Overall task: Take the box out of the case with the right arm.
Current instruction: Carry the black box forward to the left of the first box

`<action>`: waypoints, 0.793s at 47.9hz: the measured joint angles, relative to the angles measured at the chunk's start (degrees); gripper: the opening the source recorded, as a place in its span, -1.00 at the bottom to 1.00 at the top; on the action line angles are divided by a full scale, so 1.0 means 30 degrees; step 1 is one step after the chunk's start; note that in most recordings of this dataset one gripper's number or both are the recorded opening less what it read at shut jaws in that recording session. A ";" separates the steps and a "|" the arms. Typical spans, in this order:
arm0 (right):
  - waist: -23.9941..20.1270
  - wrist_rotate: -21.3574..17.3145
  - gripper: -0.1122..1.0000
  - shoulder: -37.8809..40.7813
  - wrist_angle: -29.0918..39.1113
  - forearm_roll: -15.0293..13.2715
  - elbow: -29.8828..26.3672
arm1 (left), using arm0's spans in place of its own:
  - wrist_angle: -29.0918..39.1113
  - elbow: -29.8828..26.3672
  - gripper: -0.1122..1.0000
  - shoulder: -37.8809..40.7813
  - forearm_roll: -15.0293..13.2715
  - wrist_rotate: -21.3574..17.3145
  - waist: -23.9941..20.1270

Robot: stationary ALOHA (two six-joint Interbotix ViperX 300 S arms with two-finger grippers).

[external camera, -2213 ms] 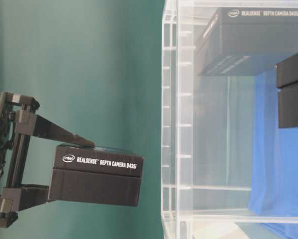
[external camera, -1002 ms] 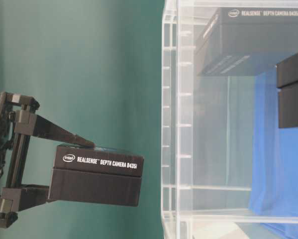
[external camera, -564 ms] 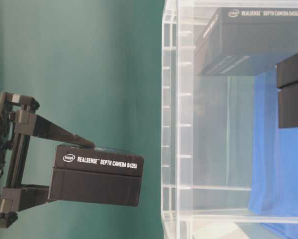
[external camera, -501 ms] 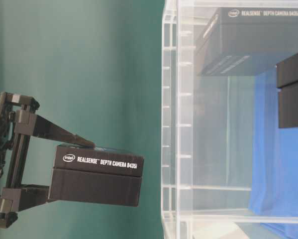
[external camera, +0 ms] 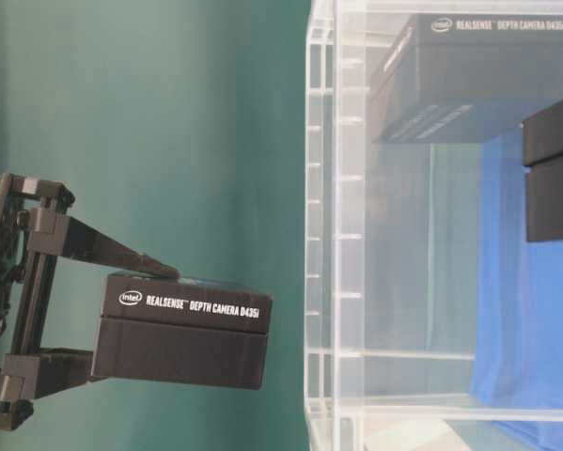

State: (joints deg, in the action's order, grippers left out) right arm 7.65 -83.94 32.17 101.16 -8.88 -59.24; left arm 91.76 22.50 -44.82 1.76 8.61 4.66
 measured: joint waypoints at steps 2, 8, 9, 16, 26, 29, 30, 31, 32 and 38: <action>0.0000 0.0000 0.43 0.0000 0.0029 0.0000 0.0029 | 0.0000 0.0000 -0.80 0.0000 0.0000 0.0000 0.0000; 0.0000 0.0000 0.43 0.0000 0.0000 0.0000 0.0029 | 0.0000 0.0000 -0.80 0.0000 0.0029 0.0000 0.0000; 0.0000 0.0000 0.43 0.0000 0.0000 0.0000 0.0029 | 0.0000 0.0000 -0.80 0.0000 0.0000 0.0000 0.0000; 0.0000 0.0000 0.43 0.0000 0.0000 0.0000 0.0029 | 0.0000 0.0000 -0.80 0.0029 0.0000 0.0000 0.0000; -0.0029 0.0000 0.43 0.0000 0.0000 0.0000 0.0000 | 0.0000 0.0000 -0.80 0.0029 0.0029 0.0000 -0.0029; -0.0029 0.0000 0.43 0.0000 0.0000 0.0000 0.0029 | 0.0000 0.0000 -0.80 0.0029 0.0029 0.0000 0.0000; -0.0029 0.0000 0.43 0.0000 0.0000 0.0000 0.0029 | 0.0000 0.0000 -0.80 0.0029 0.0029 0.0000 0.0000; -0.0059 0.0000 0.43 0.0000 0.0029 0.0000 0.0029 | 0.0000 0.0000 -0.80 0.0029 0.0029 0.0000 0.0000; -0.0059 0.0000 0.43 0.0000 0.0029 0.0000 0.0000 | 0.0000 0.0000 -0.80 0.0029 0.0029 0.0000 0.0000; -0.0234 -0.0088 0.43 0.0000 0.0000 0.0000 0.0029 | 0.0000 0.0000 -0.80 0.0029 0.0029 0.0000 0.0000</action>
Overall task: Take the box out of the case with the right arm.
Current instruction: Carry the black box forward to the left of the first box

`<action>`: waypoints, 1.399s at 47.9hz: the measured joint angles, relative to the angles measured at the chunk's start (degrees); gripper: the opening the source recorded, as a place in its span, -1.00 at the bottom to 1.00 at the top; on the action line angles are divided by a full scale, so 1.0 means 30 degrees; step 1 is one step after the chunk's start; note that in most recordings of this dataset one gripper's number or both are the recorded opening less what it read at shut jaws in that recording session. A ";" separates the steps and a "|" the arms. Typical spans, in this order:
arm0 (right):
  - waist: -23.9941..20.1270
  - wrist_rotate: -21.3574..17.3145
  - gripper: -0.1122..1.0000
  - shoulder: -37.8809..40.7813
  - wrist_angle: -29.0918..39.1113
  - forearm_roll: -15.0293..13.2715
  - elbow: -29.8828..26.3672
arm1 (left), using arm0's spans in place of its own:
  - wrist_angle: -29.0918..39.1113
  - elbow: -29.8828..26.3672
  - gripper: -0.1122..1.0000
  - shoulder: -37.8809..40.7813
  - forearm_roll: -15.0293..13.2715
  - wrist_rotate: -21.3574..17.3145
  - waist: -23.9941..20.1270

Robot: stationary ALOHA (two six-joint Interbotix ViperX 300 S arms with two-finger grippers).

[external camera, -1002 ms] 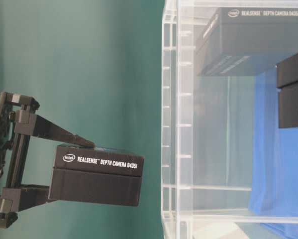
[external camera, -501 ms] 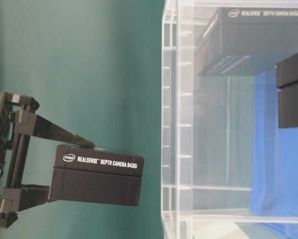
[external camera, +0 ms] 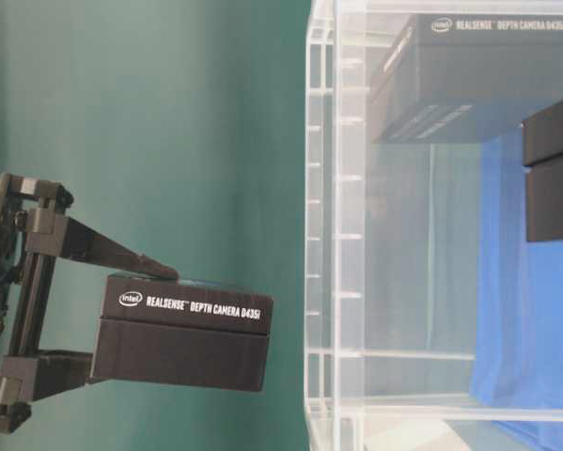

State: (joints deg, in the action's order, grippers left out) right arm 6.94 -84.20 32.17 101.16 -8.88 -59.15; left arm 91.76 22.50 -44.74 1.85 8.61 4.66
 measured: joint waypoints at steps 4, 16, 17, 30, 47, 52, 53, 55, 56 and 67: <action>-0.0264 -0.0205 0.43 0.0000 0.0000 0.0000 0.0000 | 0.0000 0.0000 -0.80 0.0000 0.0000 0.0000 0.0000; -0.1699 -0.1641 0.43 0.0000 0.0527 0.0000 0.0000 | 0.0029 0.0000 -0.80 0.0000 -0.0029 0.0000 0.0000; -0.1846 -0.1787 0.43 0.0000 0.0557 0.0000 0.0000 | 0.0029 0.0000 -0.80 0.0000 -0.0029 0.0000 -0.0029; -0.4072 -0.3926 0.43 0.0029 0.0557 0.0029 0.0000 | 0.0029 0.0029 -0.80 0.0000 0.0000 0.0000 0.0000; -0.6387 -0.5830 0.43 0.0000 0.0352 0.0000 0.0000 | 0.0088 0.0000 -0.80 -0.0029 -0.0029 0.0000 -0.0029; -0.6797 -0.5977 0.43 0.0000 0.0293 0.0000 0.0000 | 0.0146 0.0000 -0.80 0.0000 -0.0029 0.0000 0.0000; -0.6826 -0.5947 0.43 0.0000 0.0293 0.0000 0.0000 | 0.0146 0.0000 -0.80 0.0000 0.0000 0.0000 0.0000; -0.6855 -0.5977 0.43 0.0000 0.0264 0.0000 0.0000 | 0.0146 0.0000 -0.80 0.0000 -0.0029 0.0029 0.0000; -0.6855 -0.5977 0.43 0.0000 0.0205 0.0000 -0.0029 | 0.0146 0.0000 -0.80 -0.0029 -0.0029 0.0000 0.0000; -0.6738 -0.5977 0.43 0.0000 0.0176 0.0000 -0.0029 | 0.0176 0.0000 -0.80 -0.0029 0.0000 0.0000 0.0000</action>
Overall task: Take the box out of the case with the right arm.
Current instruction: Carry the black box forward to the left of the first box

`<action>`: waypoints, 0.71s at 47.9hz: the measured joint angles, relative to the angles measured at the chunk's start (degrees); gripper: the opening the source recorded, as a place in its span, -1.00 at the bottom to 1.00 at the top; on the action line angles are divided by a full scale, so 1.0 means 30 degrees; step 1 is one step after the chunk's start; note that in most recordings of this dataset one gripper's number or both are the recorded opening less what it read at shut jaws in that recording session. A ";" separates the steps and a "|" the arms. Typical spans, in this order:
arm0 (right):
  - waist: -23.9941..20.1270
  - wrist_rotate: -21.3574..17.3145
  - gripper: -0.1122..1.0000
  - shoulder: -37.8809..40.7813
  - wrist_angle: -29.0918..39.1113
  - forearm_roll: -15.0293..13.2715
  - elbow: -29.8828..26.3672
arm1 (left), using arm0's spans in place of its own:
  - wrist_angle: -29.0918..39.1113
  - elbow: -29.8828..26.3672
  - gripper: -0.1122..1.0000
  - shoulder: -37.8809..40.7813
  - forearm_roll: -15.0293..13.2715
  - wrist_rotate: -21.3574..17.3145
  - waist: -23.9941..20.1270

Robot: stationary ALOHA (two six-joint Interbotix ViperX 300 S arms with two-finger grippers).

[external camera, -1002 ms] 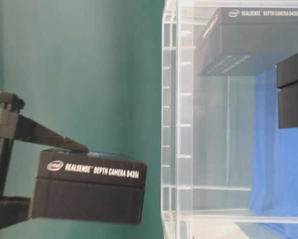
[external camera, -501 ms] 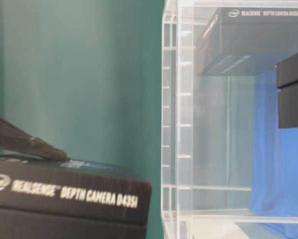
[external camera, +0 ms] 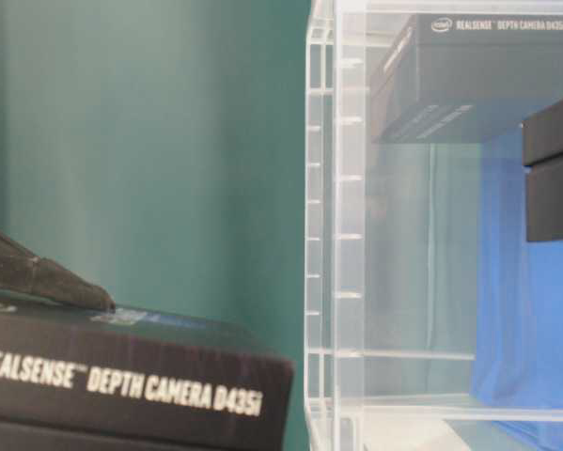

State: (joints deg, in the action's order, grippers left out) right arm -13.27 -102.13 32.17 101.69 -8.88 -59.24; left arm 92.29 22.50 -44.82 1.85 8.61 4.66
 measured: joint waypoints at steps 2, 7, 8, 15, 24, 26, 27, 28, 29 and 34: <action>0.0029 0.0000 0.43 0.0000 0.0000 0.0000 0.0029 | 0.0029 0.0000 -0.80 0.0029 0.0000 0.0000 -0.0029; 0.0029 0.0000 0.43 0.0000 -0.0029 0.0000 0.0029 | 0.0029 0.0000 -0.80 0.0000 -0.0029 0.0000 0.0000; 0.0029 0.0000 0.43 0.0000 -0.0029 0.0000 0.0000 | 0.0029 0.0000 -0.80 0.0000 0.0000 0.0000 0.0000; 0.0029 0.0000 0.43 0.0000 -0.0029 0.0000 0.0029 | 0.0029 0.0000 -0.80 0.0029 0.0000 0.0000 0.0000; 0.0029 -0.0059 0.43 0.0059 -0.0029 0.0029 0.0000 | 0.0029 0.0029 -0.80 0.0000 0.0000 0.0000 0.0000; 0.0029 -0.0059 0.43 0.0176 -0.0029 0.0059 0.0000 | 0.0029 0.0000 -0.80 0.0000 0.0000 0.0029 0.0000; 0.0029 -0.0059 0.43 0.0234 -0.0029 0.0088 0.0000 | 0.0029 0.0000 -0.80 0.0000 0.0000 0.0029 0.0000; 0.0029 -0.0088 0.43 0.0322 -0.0029 0.0117 0.0000 | 0.0000 0.0000 -0.80 0.0000 -0.0029 0.0000 0.0000; 0.0029 -0.0059 0.43 0.0410 -0.0029 0.0176 0.0000 | 0.0029 0.0000 -0.80 0.0000 0.0000 0.0029 0.0000; 0.0029 -0.0117 0.43 0.0937 -0.0088 0.0645 0.0059 | 0.0029 0.0000 -0.80 0.0000 -0.0029 0.0000 0.0000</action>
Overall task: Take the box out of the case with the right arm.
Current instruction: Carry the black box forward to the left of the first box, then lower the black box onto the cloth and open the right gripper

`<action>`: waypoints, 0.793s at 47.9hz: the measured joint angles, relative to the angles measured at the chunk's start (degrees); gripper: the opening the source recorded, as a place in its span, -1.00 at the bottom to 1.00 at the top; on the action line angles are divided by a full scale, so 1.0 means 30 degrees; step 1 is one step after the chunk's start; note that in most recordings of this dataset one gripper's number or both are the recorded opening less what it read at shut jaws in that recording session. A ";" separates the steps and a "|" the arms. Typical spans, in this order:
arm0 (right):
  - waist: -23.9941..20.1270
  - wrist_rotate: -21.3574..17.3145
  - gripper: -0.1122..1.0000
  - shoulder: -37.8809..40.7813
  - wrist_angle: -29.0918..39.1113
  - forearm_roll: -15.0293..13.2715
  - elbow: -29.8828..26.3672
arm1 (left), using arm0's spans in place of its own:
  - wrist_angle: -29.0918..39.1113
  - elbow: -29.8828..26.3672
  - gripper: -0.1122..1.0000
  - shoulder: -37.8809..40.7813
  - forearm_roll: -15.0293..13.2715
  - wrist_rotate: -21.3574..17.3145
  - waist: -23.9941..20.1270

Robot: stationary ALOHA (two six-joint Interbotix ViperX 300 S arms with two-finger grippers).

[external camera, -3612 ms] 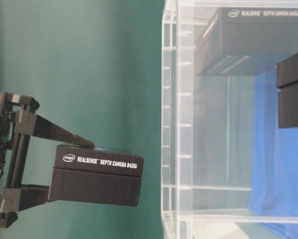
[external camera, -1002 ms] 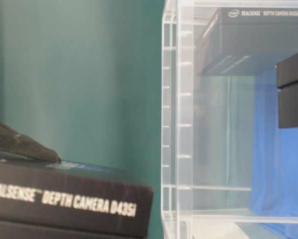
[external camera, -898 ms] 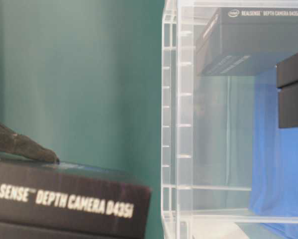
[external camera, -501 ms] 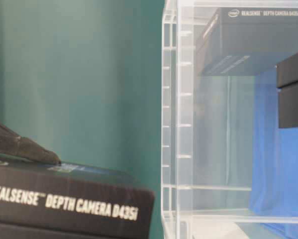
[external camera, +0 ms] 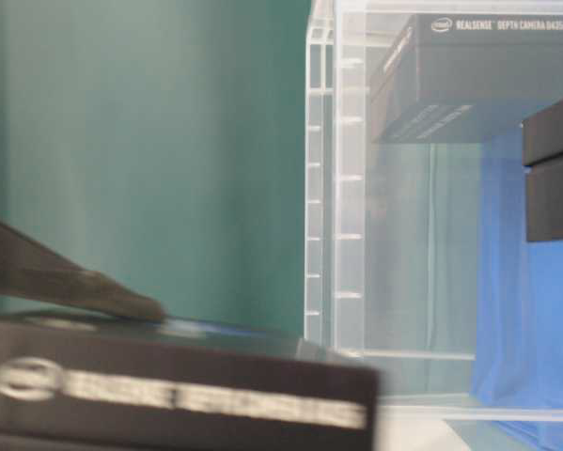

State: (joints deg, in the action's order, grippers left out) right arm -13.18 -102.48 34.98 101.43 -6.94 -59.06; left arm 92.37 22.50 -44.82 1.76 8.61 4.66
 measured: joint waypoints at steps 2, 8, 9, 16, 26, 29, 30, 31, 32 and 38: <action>0.0000 -0.0059 0.43 0.0234 -0.0117 0.0234 0.0059 | 0.0000 0.0000 -0.80 0.0000 0.0000 0.0000 0.0000; 0.0117 -0.0029 0.43 0.0938 -0.0762 0.0879 0.0410 | 0.0000 0.0000 -0.80 0.0000 0.0029 0.0000 0.0000; 0.0146 -0.0029 0.43 0.1055 -0.0908 0.0937 0.0527 | -0.0029 0.0000 -0.80 0.0000 0.0000 0.0000 0.0000; 0.0322 -0.0029 0.43 0.1641 -0.2373 0.1084 0.1553 | 0.0000 0.0000 -0.80 0.0000 0.0029 0.0000 0.0000; 0.0586 -0.0322 0.43 0.1699 -0.4160 0.1201 0.3750 | -0.0029 0.0000 -0.80 0.0000 0.0000 0.0000 0.0000; 0.0615 -0.0557 0.43 0.1699 -0.4805 0.1318 0.4512 | -0.0029 0.0000 -0.80 0.0000 0.0029 0.0000 -0.0029; 0.0615 -0.0586 0.43 0.1699 -0.5010 0.1348 0.4746 | -0.0059 0.0000 -0.80 0.0000 0.0000 0.0000 0.0000; 0.0645 -0.0615 0.43 0.1699 -0.5244 0.1436 0.4922 | -0.0059 0.0000 -0.80 0.0000 0.0000 0.0000 -0.0029; 0.0645 -0.0615 0.43 0.1729 -0.5479 0.1465 0.5156 | -0.0059 0.0000 -0.80 0.0000 0.0000 0.0000 0.0000; 0.0645 -0.0908 0.43 0.1699 -0.7207 0.1816 0.6475 | -0.0059 0.0000 -0.80 0.0000 0.0029 0.0000 0.0000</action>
State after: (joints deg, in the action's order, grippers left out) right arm -11.25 -105.21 40.08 79.80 -1.49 -39.64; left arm 92.20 22.50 -44.82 1.85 8.61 4.66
